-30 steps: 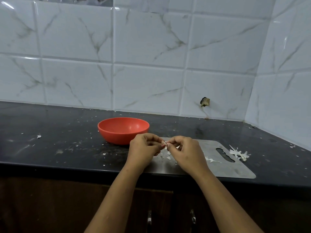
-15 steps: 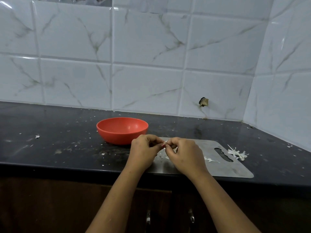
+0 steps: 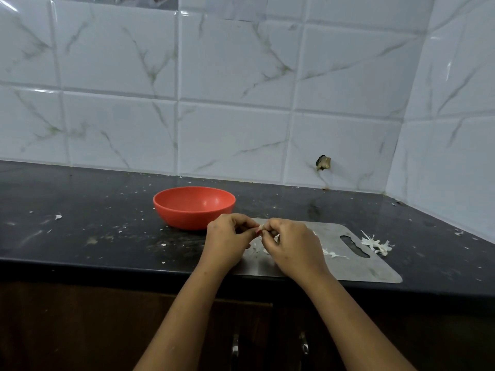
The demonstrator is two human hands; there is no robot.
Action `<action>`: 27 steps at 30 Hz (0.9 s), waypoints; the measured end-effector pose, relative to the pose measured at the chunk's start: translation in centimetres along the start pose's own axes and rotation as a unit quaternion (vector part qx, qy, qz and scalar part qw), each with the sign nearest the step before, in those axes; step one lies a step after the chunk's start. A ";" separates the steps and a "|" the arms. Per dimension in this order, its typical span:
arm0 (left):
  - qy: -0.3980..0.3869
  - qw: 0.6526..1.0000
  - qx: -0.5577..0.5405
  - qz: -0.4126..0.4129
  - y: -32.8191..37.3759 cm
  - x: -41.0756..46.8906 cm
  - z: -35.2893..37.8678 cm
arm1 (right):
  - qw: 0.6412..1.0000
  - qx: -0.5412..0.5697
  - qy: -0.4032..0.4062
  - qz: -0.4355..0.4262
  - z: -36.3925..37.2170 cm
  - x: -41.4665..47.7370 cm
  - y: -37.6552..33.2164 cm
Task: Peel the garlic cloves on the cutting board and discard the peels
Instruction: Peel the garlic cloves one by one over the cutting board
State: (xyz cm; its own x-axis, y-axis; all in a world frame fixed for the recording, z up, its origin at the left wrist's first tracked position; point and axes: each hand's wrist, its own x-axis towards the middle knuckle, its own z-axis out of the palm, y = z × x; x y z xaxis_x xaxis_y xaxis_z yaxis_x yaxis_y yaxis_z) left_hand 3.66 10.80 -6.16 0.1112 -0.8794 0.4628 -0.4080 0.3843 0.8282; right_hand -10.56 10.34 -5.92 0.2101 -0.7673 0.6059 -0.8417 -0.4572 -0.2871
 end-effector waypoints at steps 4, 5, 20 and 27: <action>0.004 1.000 -0.009 -0.002 0.0 -0.1 -0.1 | 1.000 0.025 -0.005 0.013 -0.1 0.0 0.0; 0.008 1.000 -0.010 -0.002 0.0 -0.1 0.0 | 0.999 0.036 -0.006 0.018 -0.2 -0.1 0.0; -0.002 1.000 -0.018 -0.008 0.0 0.0 0.0 | 0.999 0.051 -0.005 0.017 -0.1 0.0 0.2; -0.009 1.000 -0.015 -0.005 0.1 0.0 0.0 | 0.998 0.058 -0.003 0.018 -0.1 0.0 0.3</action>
State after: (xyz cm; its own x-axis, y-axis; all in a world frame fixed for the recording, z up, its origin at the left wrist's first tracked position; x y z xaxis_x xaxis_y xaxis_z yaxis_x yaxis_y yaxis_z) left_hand 3.63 10.87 -6.11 0.0989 -0.8882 0.4487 -0.3796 0.3831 0.8421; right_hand -10.83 10.23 -5.89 0.1828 -0.7868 0.5895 -0.7862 -0.4770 -0.3928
